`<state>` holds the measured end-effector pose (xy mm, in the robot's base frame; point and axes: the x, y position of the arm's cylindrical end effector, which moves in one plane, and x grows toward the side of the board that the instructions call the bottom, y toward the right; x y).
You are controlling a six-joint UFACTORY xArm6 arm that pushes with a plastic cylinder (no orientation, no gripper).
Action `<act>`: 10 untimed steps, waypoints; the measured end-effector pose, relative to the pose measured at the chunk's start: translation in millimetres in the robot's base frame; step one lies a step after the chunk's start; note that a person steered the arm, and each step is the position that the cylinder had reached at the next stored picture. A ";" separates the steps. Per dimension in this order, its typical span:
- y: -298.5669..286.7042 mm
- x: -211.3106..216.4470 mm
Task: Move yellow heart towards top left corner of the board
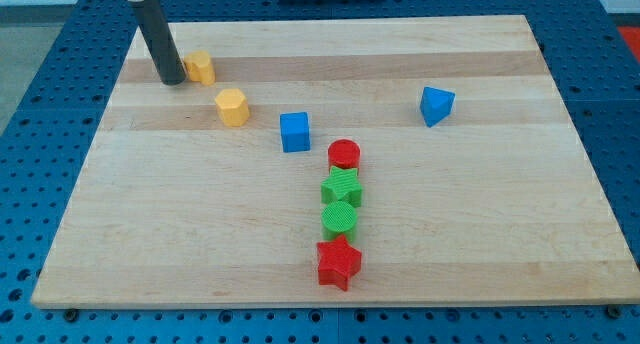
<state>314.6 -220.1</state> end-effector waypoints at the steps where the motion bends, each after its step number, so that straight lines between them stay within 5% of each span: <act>1: 25.5 36.5; 3: 107.8 59.1; 6: 67.6 -2.3; 10: 28.7 -3.1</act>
<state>311.5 -191.4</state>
